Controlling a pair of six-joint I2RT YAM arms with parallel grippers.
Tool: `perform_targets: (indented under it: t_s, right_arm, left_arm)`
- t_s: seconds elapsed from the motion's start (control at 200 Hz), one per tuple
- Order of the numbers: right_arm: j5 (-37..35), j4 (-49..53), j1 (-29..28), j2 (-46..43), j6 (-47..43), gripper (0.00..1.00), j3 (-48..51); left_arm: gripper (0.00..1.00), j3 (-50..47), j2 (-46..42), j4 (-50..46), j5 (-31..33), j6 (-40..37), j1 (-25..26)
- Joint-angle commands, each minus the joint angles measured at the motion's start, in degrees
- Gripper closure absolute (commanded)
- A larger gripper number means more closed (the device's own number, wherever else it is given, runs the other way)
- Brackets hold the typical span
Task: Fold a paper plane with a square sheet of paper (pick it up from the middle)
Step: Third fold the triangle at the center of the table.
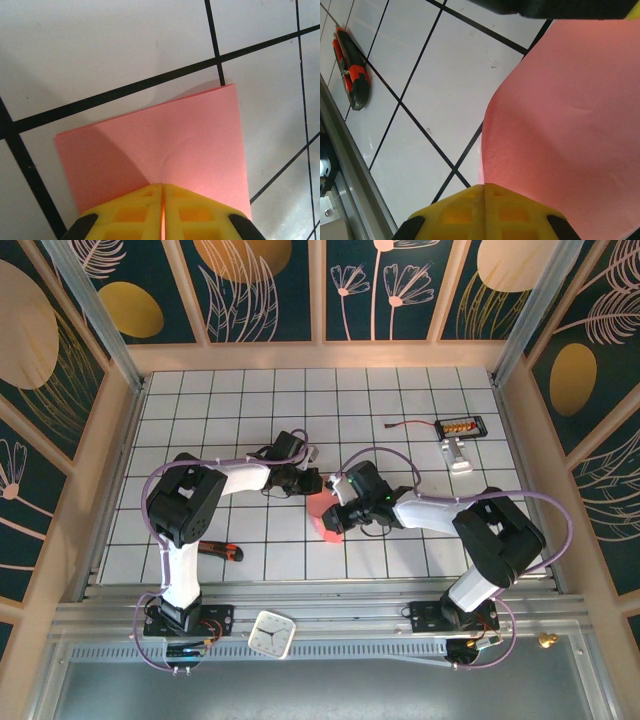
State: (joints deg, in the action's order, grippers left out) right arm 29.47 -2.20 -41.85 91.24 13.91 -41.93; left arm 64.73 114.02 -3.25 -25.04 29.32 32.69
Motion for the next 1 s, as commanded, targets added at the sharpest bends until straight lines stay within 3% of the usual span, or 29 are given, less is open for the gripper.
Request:
perform_targets:
  t_s: [0.0, 0.996]
  right_arm:
    - [-0.62, -1.04, 1.32, -0.59, 0.27, 1.0, 0.24]
    - [-10.63, 9.07, 2.45, 7.36, -5.03, 1.0, -8.78]
  left_arm:
    - [0.91, 0.18, 1.82, -3.68, 1.06, -1.93, 0.34]
    - [0.93, 0.13, 2.52, -3.96, 0.92, -2.65, 0.31]
